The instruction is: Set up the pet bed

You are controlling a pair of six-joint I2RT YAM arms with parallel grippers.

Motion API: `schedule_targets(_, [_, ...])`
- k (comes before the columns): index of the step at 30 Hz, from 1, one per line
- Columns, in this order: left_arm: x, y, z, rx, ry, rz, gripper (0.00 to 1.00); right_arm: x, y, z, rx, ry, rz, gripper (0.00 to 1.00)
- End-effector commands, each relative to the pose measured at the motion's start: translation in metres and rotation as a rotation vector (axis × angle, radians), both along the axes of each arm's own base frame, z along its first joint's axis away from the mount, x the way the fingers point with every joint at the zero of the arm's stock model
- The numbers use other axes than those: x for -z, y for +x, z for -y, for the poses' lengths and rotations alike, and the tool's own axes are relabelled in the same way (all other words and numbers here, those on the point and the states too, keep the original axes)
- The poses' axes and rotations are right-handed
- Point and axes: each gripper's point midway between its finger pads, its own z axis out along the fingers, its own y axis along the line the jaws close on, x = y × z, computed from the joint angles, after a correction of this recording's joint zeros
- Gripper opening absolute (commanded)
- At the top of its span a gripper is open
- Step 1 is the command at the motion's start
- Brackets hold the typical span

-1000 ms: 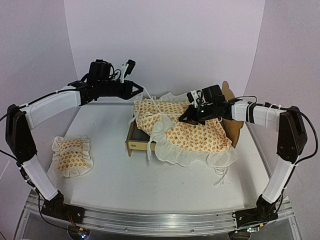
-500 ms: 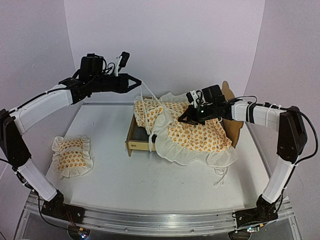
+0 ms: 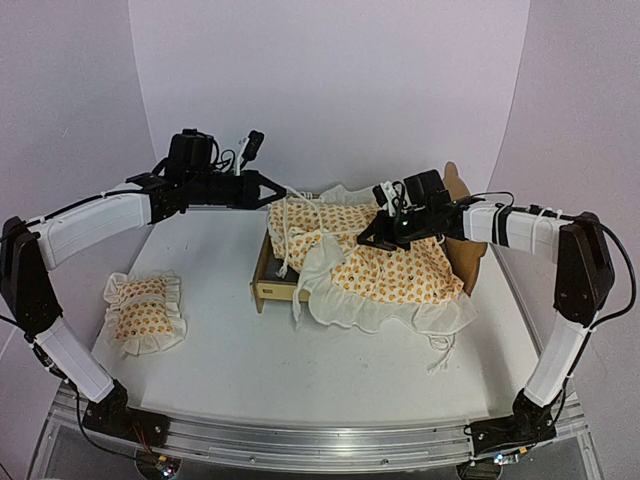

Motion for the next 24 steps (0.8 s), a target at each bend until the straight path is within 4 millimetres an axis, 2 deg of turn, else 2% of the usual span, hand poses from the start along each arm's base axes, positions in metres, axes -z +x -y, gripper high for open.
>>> schedule_targets(1, [-0.029, -0.015, 0.0, 0.028, -0.073, 0.054, 0.0, -0.037, -0.001, 0.002, -0.007, 0.044, 0.082, 0.0])
schedule_targets(11, [-0.054, -0.024, -0.003, 0.03, -0.117, 0.094, 0.0, -0.039, -0.001, 0.002, -0.008, 0.052, 0.082, 0.0])
schedule_targets(14, [-0.056, -0.029, -0.003, 0.041, -0.124, 0.094, 0.0, -0.038, -0.002, 0.001, -0.011, 0.055, 0.077, 0.0])
schedule_targets(19, [-0.03, -0.028, 0.0, 0.042, -0.096, 0.05, 0.0, -0.038, -0.003, 0.001, -0.013, 0.061, 0.076, 0.0])
schedule_targets(24, [0.007, -0.012, 0.004, 0.009, -0.041, 0.004, 0.0, -0.039, -0.004, 0.001, -0.015, 0.065, 0.078, 0.0])
